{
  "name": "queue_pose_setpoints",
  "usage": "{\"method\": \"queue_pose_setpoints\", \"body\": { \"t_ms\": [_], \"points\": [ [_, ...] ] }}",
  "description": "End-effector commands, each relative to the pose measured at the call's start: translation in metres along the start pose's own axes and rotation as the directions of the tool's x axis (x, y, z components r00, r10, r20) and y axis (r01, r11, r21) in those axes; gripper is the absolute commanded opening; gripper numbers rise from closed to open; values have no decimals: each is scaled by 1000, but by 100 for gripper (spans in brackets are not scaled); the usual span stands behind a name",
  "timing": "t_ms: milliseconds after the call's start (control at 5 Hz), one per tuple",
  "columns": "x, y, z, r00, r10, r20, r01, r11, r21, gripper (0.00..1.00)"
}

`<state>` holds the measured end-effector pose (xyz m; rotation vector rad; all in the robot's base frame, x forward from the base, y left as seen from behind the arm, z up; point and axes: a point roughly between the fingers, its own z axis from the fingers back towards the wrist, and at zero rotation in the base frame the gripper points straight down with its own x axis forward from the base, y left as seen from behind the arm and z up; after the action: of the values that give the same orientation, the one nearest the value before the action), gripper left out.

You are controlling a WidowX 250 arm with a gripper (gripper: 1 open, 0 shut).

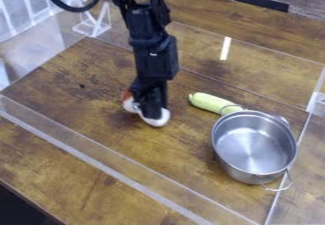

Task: Put the mushroom in the silver pot

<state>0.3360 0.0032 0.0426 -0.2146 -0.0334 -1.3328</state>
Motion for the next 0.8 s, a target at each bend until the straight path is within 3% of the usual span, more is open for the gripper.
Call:
{"method": "queue_pose_setpoints", "body": {
  "t_ms": [0, 200, 400, 600],
  "points": [
    [22, -2, 44, 999, -37, -32, 40, 996, 82, 0],
    [36, -7, 59, 997, -41, -72, 47, 995, 87, 0],
    [58, -12, 76, 995, -22, -93, 34, 992, 124, 0],
    [84, -17, 77, 995, -36, -88, 50, 985, 163, 0]
  ]
}}
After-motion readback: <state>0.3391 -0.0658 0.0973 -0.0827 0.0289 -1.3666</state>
